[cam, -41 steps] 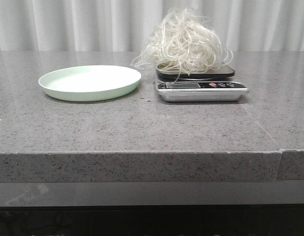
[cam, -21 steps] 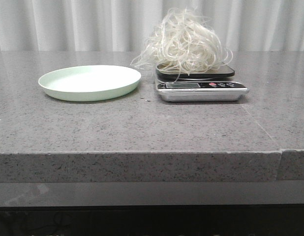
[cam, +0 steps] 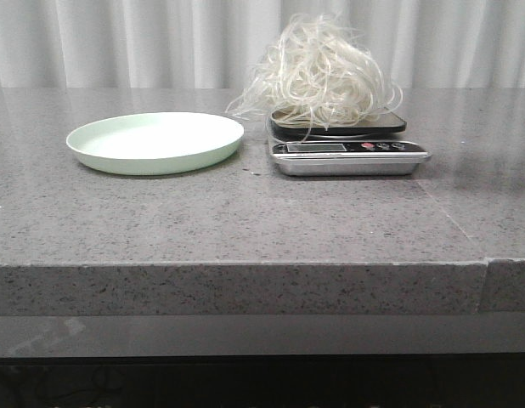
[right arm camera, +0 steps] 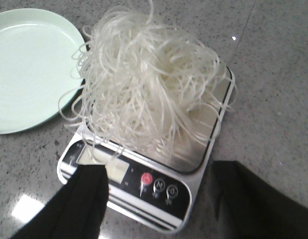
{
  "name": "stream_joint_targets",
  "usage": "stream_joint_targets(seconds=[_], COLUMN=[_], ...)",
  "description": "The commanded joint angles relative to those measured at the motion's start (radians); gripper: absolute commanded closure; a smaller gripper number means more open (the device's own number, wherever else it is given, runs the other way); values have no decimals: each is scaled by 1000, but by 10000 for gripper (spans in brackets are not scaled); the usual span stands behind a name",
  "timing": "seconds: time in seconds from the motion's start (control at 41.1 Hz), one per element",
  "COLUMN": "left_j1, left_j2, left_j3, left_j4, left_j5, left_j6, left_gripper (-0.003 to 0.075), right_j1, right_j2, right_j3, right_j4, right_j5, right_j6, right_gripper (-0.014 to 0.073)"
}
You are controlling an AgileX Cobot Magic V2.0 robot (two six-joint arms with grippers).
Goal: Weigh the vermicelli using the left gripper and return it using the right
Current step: 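Lower the right gripper onto the vermicelli on the scale and grasp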
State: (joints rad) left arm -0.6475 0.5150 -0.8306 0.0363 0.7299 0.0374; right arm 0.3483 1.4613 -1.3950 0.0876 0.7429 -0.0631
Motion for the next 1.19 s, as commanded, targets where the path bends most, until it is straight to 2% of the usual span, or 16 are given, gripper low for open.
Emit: stream_joint_targets(seconds=[0.0,0.292,0.559,0.632,0.802,0.948,1.167], left_j1=[-7,-7,-7,-7,-7,-7,-7], left_j2=[5,5,5,5,5,5,5], left_j3=[-23,-23,-23,-23,-23,-23,-23], left_j4=[0,0,0,0,0,0,0], left_j5=[-76,-76,-76,-76,-76,-76,-76], left_j6=[-12,-12,-12,-12,-12,-12,-12], left_gripper=[289,289,289,289,289,289,289], right_j1=[8,8,8,8,8,8,8], right_j2=[51,254,360,370,373,373,358], right_j3=[-104,-285,-337,-337,-337,-337,-338], right_j4=[0,-2,-4,-4,-6,-6,-6], right_j5=[-45,-40,-39,-38,-31,-19,22], right_j6=[-10,-10,-10,-10,-10,-10,-10], right_gripper=[57,57,61,94,279,391,427])
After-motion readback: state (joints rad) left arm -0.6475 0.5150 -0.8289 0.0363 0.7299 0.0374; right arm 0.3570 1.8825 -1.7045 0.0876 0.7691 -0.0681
